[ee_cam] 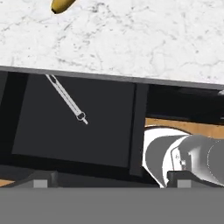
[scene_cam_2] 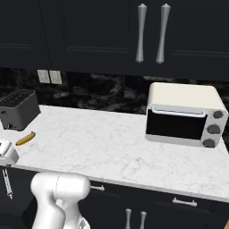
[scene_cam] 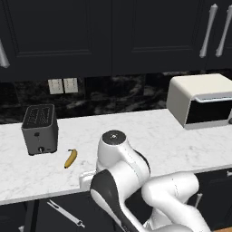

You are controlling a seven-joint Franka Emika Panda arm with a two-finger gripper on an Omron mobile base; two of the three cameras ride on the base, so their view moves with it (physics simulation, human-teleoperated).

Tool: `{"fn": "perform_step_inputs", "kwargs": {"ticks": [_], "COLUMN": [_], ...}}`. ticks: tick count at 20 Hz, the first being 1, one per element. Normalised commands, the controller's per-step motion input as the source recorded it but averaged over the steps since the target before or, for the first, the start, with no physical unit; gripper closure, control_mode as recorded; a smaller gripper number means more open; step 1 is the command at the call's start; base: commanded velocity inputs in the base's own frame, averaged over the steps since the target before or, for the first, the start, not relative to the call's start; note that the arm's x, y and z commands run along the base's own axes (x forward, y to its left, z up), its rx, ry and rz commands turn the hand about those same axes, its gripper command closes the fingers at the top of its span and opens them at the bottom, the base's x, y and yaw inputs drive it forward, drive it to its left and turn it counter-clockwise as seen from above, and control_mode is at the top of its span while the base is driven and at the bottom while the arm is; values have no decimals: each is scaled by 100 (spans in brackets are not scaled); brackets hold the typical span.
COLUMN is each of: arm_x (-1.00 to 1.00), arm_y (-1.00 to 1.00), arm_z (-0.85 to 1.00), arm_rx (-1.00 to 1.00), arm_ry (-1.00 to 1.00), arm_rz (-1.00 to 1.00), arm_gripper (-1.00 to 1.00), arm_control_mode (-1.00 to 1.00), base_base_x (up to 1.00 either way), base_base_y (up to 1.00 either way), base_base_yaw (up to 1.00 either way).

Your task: Pick the tongs from the drawer and place it on the counter.

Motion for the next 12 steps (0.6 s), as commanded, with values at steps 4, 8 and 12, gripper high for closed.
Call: {"fn": "perform_step_inputs", "kwargs": {"ticks": [4,8,12], "arm_x": [0,0,0], "arm_y": [88,44,38], "arm_z": [-83,-87,-84], "arm_rx": [0,0,-7], "arm_ry": [10,8,0], "arm_rz": [0,0,0], "arm_gripper": [-100,-100,-100], "arm_control_mode": [-100,-100,-100], "base_base_x": [0,0,0], "base_base_y": [0,0,0], "base_base_yaw": [0,0,0]}}
